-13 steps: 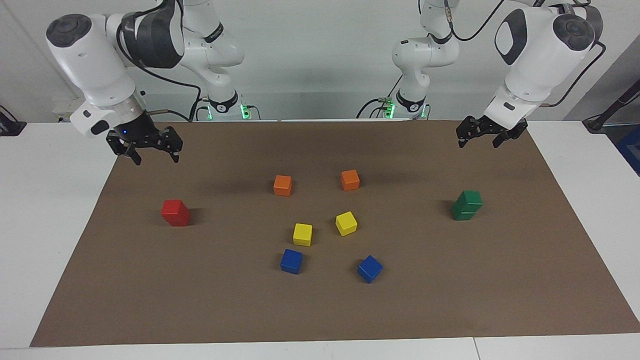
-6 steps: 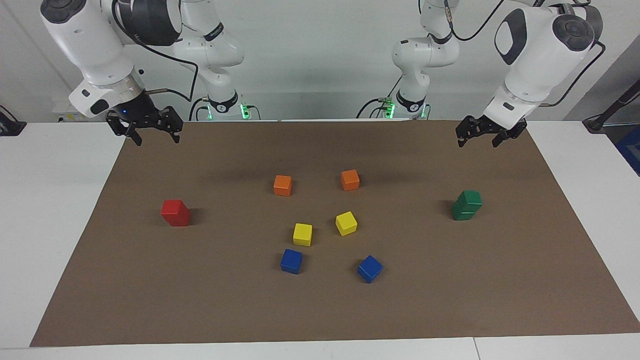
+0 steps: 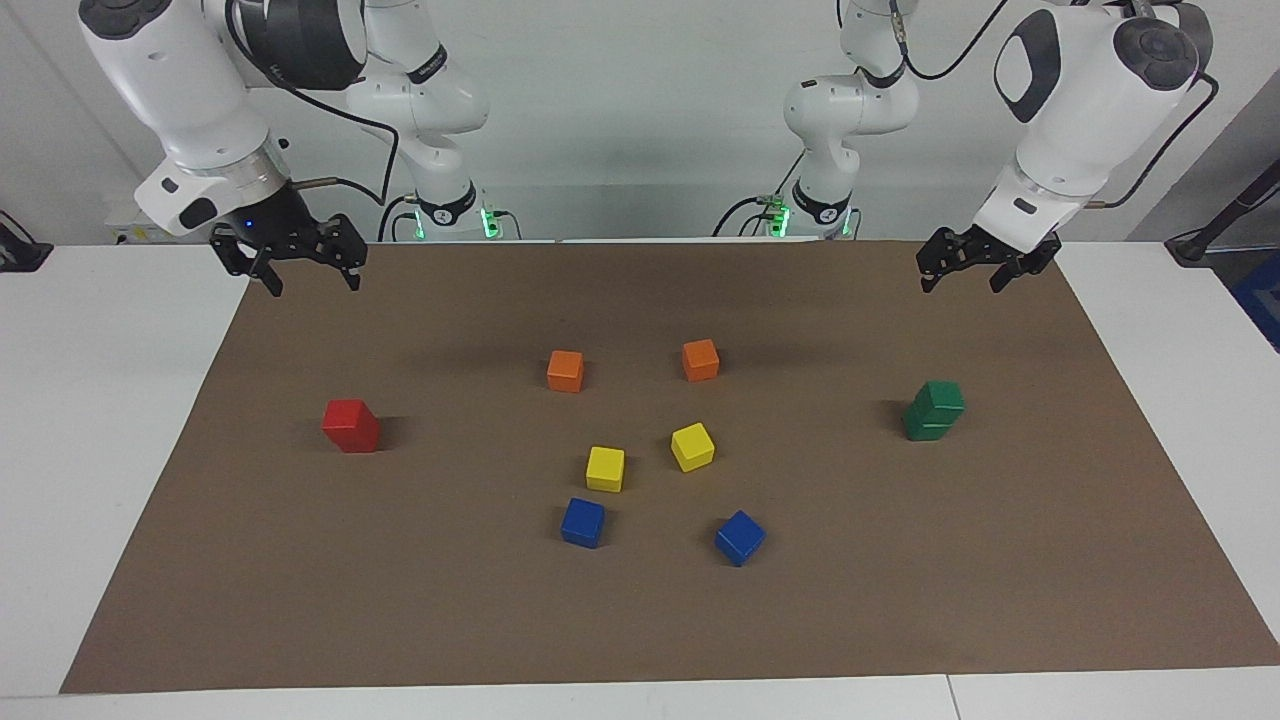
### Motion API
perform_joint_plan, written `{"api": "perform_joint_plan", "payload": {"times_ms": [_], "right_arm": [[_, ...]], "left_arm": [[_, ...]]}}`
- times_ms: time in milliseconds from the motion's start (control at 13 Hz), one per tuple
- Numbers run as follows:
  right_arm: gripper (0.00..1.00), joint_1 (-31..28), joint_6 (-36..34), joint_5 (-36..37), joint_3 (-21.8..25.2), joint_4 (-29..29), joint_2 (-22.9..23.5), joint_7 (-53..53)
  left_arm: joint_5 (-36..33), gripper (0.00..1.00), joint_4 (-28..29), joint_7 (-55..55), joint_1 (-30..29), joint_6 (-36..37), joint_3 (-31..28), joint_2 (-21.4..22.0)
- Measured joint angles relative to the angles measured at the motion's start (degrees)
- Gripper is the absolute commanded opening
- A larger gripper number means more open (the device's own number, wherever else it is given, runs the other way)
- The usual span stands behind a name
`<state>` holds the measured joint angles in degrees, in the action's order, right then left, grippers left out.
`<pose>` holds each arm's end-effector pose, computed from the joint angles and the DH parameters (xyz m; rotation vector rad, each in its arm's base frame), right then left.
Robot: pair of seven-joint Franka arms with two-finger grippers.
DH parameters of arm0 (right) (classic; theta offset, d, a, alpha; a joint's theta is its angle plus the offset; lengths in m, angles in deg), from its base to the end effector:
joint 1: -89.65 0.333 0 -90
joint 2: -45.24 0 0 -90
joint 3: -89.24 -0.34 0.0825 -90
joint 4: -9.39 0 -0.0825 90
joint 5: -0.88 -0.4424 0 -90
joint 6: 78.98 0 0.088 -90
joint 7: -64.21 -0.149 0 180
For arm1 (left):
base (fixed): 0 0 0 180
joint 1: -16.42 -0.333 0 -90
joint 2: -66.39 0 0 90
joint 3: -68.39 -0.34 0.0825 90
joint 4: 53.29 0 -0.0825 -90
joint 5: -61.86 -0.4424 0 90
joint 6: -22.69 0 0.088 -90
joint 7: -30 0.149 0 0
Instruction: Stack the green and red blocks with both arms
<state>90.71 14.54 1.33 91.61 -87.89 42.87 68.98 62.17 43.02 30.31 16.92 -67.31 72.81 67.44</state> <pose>0.6004 -0.0152 0.5693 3.1351 0.0957 -0.0386 0.5960 -0.0524 0.5596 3.1347 -0.1427 -0.1444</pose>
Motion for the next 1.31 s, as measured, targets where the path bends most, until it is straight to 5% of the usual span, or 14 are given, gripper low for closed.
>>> {"api": "perform_joint_plan", "payload": {"times_ms": [1308], "right_arm": [[1.00, 0.0, 0.0, 1.7, -0.1, 0.6, 0.2, 0.0]], "left_arm": [[0.0, 1.00, -2.1, 0.0, 0.0, -0.3, -0.2, 0.2]]}}
